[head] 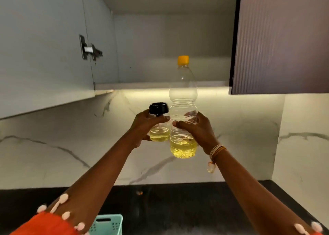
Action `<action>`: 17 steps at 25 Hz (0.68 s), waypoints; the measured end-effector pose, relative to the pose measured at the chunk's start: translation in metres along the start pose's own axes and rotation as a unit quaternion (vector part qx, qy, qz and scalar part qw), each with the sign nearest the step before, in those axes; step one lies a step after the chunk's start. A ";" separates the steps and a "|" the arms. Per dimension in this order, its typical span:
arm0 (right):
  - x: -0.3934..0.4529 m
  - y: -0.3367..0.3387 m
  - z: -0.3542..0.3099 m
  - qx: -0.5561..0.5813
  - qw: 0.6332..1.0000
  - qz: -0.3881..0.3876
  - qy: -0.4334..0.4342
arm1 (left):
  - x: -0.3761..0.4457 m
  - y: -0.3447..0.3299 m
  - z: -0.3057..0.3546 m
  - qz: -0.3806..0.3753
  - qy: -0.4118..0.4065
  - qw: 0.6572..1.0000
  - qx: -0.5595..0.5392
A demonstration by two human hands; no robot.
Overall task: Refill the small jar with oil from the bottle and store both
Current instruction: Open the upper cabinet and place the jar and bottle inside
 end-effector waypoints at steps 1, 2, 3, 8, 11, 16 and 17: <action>0.003 0.002 -0.017 0.004 1.000 -0.003 0.005 | 0.004 0.002 0.019 0.002 -0.007 1.000 0.001; 0.006 0.005 -0.033 0.009 1.000 -0.010 0.011 | 0.009 0.005 0.035 0.001 -0.014 1.000 0.003; 0.009 0.008 -0.050 0.015 1.000 -0.015 0.016 | 0.013 0.007 0.052 -0.003 -0.021 1.000 0.005; 0.028 0.023 -0.122 0.038 0.997 -0.057 0.039 | 0.041 0.023 0.111 -0.002 -0.045 0.999 0.004; 0.047 0.030 -0.155 0.032 0.995 -0.068 0.068 | 0.062 0.030 0.140 -0.001 -0.060 0.998 0.020; 0.089 0.037 -0.191 0.039 0.993 -0.058 0.093 | 0.109 0.035 0.163 0.028 -0.056 0.998 0.016; 0.099 0.037 -0.195 0.044 0.994 -0.051 0.088 | 0.116 0.035 0.163 0.030 -0.052 0.998 0.013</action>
Point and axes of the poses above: each hand's wrist, its own x-axis towards the middle knuckle, its own y-axis out of the back of the hand, z = x × y, the point moved 2 cm from there along x, towards the middle knuckle, and after that the axes turned 10 degrees about -y, right-handed, at the moved point
